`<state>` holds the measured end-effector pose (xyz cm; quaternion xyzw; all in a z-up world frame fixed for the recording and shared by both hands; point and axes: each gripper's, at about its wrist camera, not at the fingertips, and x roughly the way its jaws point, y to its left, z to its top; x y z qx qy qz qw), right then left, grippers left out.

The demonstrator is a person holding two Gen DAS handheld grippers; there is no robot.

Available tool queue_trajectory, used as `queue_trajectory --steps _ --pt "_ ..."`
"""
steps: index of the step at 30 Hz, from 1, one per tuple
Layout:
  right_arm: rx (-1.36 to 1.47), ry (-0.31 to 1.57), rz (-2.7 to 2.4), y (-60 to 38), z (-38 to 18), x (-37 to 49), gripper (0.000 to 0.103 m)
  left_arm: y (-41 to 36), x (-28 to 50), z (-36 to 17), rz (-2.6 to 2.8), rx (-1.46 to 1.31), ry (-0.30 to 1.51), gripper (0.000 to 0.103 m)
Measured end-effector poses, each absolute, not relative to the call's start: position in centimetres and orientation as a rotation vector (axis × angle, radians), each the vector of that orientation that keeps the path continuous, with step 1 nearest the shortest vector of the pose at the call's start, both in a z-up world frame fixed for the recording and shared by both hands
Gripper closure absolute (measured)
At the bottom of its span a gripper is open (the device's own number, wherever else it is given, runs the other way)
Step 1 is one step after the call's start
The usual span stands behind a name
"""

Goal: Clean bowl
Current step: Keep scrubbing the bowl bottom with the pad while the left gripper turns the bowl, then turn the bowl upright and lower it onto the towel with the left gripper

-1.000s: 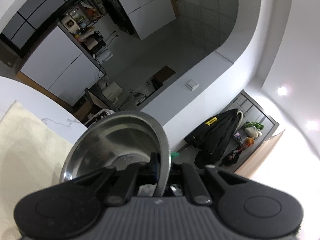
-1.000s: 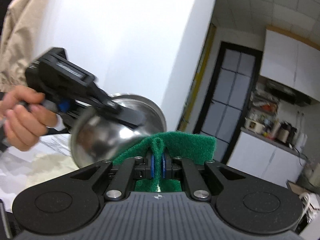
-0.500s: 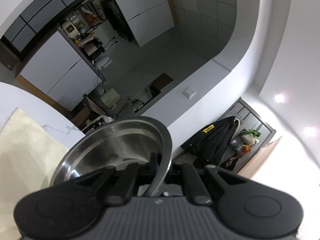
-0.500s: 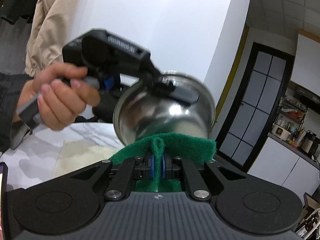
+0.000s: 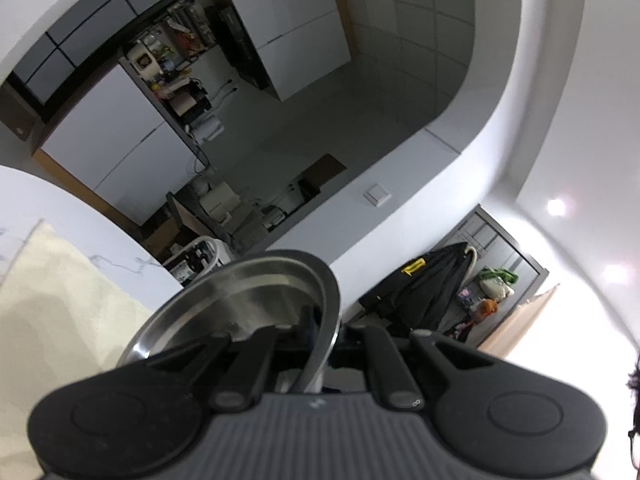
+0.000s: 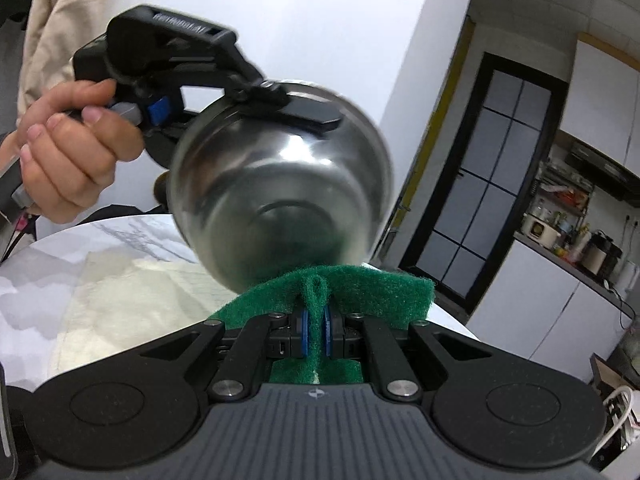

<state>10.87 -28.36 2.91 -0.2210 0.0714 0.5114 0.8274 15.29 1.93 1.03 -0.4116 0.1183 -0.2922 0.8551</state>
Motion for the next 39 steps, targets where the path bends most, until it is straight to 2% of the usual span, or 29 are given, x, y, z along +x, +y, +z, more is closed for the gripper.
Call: queue_trajectory --steps 7,23,39 --pt "-0.454 0.168 1.056 -29.1 2.9 11.9 0.095 3.7 14.7 1.5 -0.544 -0.873 0.207 0.097" --pt "-0.37 0.231 1.02 -31.8 2.2 14.1 0.095 4.7 12.1 3.1 -0.327 -0.703 0.162 0.097" --pt "-0.287 0.333 0.983 -31.9 2.5 15.8 0.095 0.2 14.1 2.3 -0.256 -0.419 0.316 0.096"
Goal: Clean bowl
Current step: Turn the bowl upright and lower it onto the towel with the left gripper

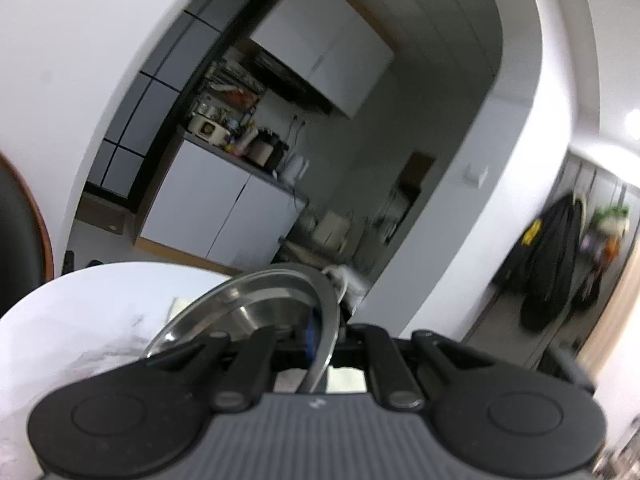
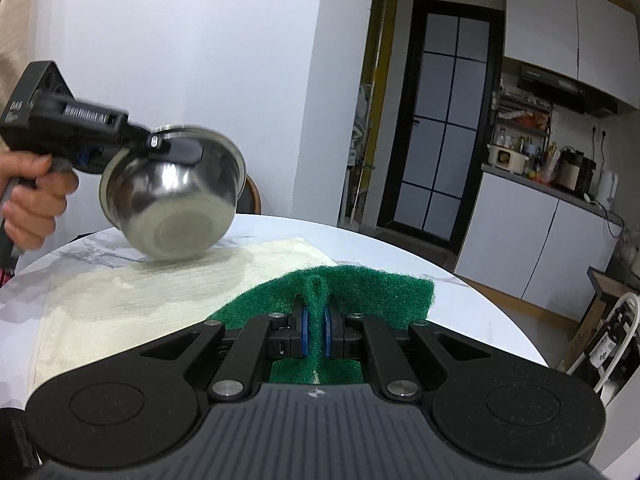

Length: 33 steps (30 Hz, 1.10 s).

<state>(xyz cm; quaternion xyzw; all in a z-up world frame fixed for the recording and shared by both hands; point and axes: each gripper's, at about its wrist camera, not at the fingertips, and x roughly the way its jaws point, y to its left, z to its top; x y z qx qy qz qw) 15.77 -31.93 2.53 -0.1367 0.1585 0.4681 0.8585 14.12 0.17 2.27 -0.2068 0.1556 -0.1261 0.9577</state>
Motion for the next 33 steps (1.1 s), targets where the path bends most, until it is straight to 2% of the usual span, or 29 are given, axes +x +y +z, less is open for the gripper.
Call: queue_trajectory --steps 6,16,25,29,33 --pt "-0.28 0.343 0.974 -31.9 2.5 15.8 0.095 -2.9 14.5 1.9 -0.28 -0.268 0.367 0.096" --pt "-0.267 0.355 0.964 -31.1 3.0 15.2 0.095 -3.5 15.4 0.6 -0.32 -0.28 0.443 0.093" --pt "-0.215 0.345 0.918 -30.8 3.3 15.0 0.095 -5.1 16.3 -0.8 -0.344 -0.21 0.561 0.084" --pt "-0.195 0.355 0.915 -30.6 3.3 15.1 0.095 -5.8 16.8 -1.7 -0.334 -0.187 0.616 0.076" --pt "-0.197 0.377 0.922 -30.1 3.0 15.0 0.095 -6.1 16.8 -1.9 -0.317 -0.162 0.639 0.075"
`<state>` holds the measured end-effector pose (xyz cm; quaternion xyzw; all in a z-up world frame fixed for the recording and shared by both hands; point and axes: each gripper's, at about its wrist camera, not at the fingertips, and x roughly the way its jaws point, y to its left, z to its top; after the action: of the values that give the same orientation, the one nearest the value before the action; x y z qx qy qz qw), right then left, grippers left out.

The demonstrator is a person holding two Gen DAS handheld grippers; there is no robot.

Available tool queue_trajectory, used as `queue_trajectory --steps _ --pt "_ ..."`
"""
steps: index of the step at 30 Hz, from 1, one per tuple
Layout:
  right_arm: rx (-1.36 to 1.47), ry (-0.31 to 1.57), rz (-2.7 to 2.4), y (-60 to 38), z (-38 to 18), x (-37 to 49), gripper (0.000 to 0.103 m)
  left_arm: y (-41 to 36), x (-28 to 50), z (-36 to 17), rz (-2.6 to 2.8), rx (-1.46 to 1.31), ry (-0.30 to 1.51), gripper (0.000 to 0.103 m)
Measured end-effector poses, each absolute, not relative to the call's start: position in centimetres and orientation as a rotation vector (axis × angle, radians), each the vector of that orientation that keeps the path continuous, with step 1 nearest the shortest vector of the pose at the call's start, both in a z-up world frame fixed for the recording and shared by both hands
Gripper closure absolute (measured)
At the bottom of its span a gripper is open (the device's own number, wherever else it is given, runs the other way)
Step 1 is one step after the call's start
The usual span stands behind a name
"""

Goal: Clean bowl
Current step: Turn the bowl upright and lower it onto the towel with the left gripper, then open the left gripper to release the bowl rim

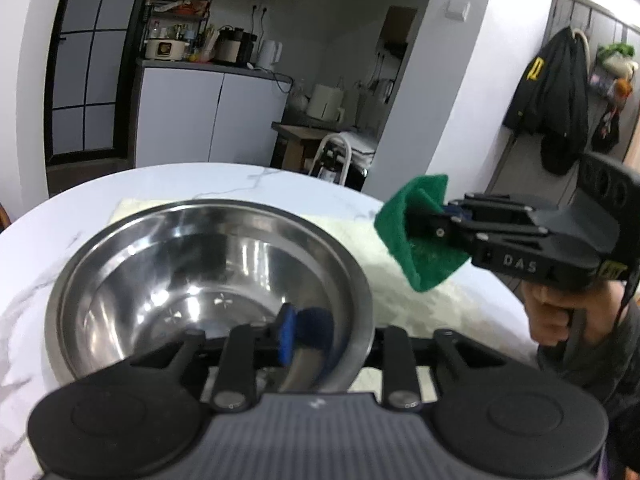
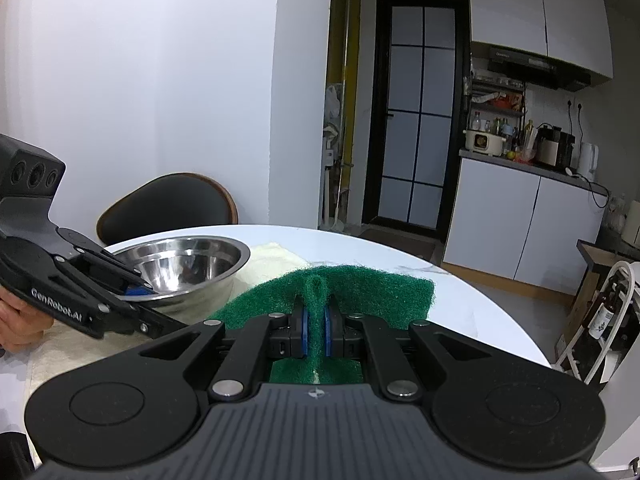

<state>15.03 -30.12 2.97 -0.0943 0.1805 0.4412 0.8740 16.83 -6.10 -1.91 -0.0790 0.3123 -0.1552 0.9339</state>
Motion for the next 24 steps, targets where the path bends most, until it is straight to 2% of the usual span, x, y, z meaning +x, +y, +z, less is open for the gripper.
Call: queue_trajectory --steps 6,11,24 --pt "-0.202 0.419 0.938 -29.7 2.2 15.1 0.095 -6.2 16.7 -1.8 -0.295 -0.142 0.657 0.072" --pt "-0.205 0.438 0.937 -29.5 1.9 15.0 0.095 -6.3 16.1 -1.3 -0.274 -0.127 0.632 0.065" --pt "-0.234 0.539 0.955 -28.7 0.5 15.4 0.093 -7.0 15.7 -0.1 -0.253 -0.136 0.59 0.04"
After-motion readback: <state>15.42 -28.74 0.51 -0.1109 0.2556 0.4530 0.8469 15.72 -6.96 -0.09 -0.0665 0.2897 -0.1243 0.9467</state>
